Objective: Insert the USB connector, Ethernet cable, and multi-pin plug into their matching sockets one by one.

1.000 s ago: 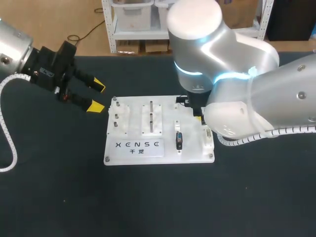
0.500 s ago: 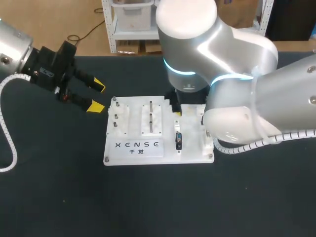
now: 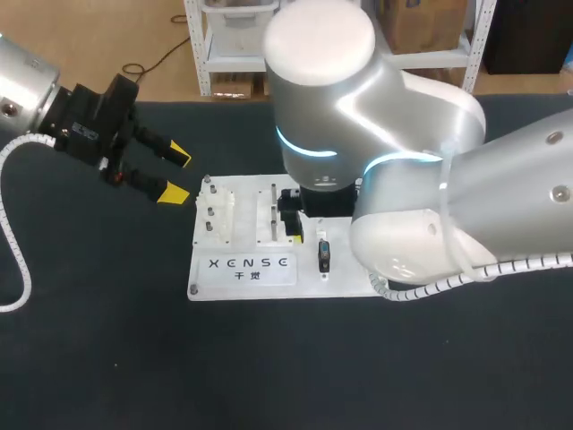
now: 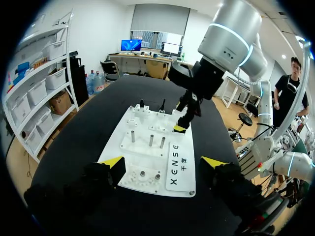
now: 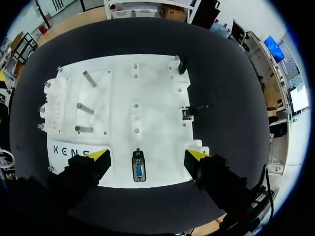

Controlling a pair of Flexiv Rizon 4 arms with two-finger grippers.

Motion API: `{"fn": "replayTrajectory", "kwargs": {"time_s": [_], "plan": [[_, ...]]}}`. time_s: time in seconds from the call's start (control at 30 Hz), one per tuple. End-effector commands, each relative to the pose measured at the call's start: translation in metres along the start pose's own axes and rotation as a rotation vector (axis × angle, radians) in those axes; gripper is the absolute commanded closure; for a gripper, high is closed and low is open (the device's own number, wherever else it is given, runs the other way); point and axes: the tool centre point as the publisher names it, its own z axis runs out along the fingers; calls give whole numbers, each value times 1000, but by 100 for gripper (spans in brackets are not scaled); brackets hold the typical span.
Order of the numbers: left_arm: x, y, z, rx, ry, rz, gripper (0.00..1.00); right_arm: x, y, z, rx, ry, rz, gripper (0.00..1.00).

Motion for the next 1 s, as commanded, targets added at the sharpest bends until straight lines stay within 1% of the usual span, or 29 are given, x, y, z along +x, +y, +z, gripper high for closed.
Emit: {"fn": "replayTrajectory", "kwargs": {"time_s": [0.03, 0.2, 0.3, 0.37, 0.4, 0.9, 1.0], "plan": [[1, 0, 0, -1, -3, 2, 0, 10, 3, -1, 0, 4, -12, 0], [1, 0, 0, -1, -3, 2, 0, 21, 6, 3, -5, 22, -27, 0], [1, 0, 0, -1, -3, 2, 0, 22, 6, 4, -40, 29, -8, 0], [1, 0, 0, -1, -3, 2, 0, 22, 6, 4, -76, 51, 6, 0], [1, 0, 0, -1, -3, 2, 0, 22, 5, 3, -73, 66, 2, 0], [1, 0, 0, -1, -3, 2, 0, 22, 5, 3, -73, 66, 2, 0], [1, 0, 0, -1, -3, 2, 0, 13, 4, 8, -55, 67, 3, 0]]}}
